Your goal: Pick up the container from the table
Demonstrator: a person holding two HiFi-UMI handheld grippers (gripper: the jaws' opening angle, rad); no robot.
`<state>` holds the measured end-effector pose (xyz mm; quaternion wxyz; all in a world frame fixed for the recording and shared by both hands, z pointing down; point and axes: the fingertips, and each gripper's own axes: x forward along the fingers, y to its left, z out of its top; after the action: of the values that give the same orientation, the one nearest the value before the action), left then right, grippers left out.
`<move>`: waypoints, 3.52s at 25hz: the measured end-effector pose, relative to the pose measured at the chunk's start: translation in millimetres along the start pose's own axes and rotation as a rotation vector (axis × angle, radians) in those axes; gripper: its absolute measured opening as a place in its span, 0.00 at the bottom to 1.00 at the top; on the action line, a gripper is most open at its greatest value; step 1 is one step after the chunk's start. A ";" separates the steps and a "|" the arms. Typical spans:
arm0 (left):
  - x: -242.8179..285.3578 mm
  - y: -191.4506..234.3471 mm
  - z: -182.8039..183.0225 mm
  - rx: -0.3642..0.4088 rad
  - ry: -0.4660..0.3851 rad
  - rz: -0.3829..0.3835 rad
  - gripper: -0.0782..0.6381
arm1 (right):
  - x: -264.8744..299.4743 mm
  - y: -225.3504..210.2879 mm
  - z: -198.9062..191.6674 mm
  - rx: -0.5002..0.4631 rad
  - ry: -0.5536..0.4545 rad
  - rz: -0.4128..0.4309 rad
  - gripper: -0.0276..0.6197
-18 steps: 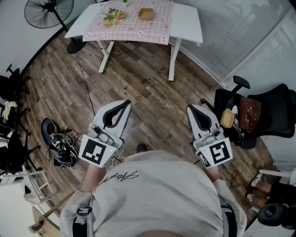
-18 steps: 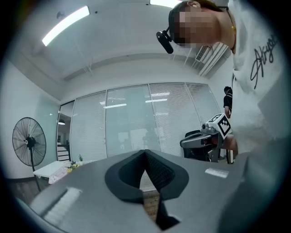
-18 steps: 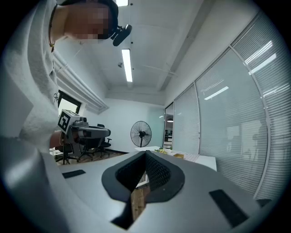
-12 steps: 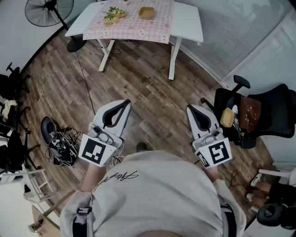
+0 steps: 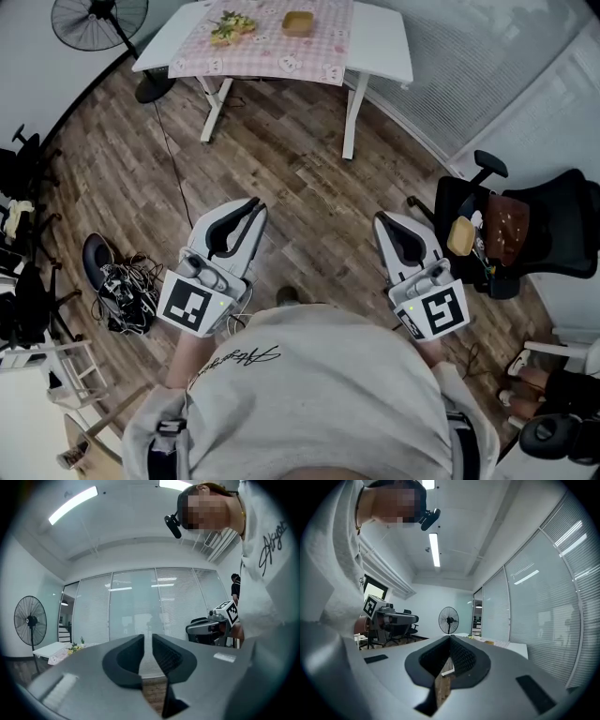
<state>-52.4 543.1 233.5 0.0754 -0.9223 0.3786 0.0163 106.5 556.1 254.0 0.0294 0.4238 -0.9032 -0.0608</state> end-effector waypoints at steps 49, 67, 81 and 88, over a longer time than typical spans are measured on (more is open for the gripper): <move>-41.5 56.0 -13.6 -0.005 -0.009 -0.053 0.81 | 64.4 33.7 0.6 0.045 -0.030 -0.109 0.95; -35.0 80.7 -22.3 0.000 -0.020 -0.060 0.81 | 84.9 29.4 -9.7 0.061 -0.001 -0.137 0.95; 4.4 115.7 -32.5 0.024 -0.038 -0.047 0.81 | 122.0 -10.8 -23.9 0.051 0.014 -0.132 0.95; 33.2 138.8 -39.9 0.021 -0.025 -0.006 0.81 | 147.0 -43.1 -27.6 0.045 0.006 -0.114 0.95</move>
<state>-127.0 416.6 252.4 0.0898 -0.9223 0.3751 0.0238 48.3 413.4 275.7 0.0192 0.4751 -0.8788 -0.0409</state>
